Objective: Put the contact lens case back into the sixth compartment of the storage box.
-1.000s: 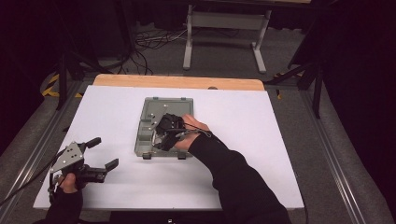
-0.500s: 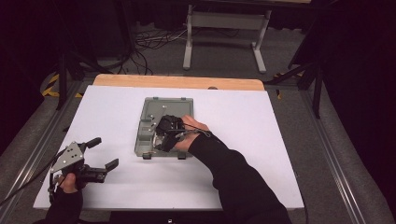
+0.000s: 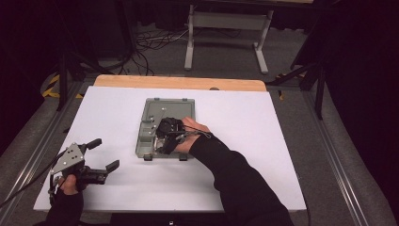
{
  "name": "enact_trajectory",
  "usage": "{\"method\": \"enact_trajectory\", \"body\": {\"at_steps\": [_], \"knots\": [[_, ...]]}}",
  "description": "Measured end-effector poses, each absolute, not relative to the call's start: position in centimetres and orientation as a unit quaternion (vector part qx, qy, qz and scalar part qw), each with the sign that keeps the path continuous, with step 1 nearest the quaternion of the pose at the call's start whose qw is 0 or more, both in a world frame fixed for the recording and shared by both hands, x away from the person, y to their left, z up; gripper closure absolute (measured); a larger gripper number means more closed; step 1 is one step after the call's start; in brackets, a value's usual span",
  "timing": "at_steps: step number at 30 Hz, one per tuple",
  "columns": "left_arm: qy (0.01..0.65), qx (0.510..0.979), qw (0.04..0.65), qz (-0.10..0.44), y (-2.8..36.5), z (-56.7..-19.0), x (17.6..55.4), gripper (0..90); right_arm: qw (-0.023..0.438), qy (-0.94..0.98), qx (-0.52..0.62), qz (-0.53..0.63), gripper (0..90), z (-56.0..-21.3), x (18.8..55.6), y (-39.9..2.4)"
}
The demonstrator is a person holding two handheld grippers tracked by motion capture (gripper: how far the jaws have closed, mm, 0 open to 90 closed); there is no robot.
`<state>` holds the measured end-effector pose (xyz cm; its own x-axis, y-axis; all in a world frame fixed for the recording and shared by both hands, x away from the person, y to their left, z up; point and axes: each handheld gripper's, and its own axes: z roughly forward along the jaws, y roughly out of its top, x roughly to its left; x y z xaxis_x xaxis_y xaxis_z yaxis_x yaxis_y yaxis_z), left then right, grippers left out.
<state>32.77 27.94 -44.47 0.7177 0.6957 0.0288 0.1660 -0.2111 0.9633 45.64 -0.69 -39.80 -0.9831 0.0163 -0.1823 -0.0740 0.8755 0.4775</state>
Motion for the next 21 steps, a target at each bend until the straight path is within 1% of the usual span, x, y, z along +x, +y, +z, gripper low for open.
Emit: {"method": "enact_trajectory", "body": {"at_steps": [14, 17, 21], "knots": [[0.293, 0.737, 0.560, 0.238, 28.06, -44.42, 32.76, 0.3, 0.089, 0.965, -0.017, 0.248, 26.5, -39.95, 45.67, -0.56], [0.292, 0.737, 0.561, 0.239, 28.11, -44.43, 32.80, 0.3, 0.079, 0.964, -0.018, 0.253, 24.5, -39.91, 45.77, -0.62], [0.293, 0.737, 0.561, 0.238, 28.11, -44.44, 32.80, 0.3, 0.079, 0.963, -0.018, 0.257, 23.4, -39.71, 45.78, -0.74]]}}
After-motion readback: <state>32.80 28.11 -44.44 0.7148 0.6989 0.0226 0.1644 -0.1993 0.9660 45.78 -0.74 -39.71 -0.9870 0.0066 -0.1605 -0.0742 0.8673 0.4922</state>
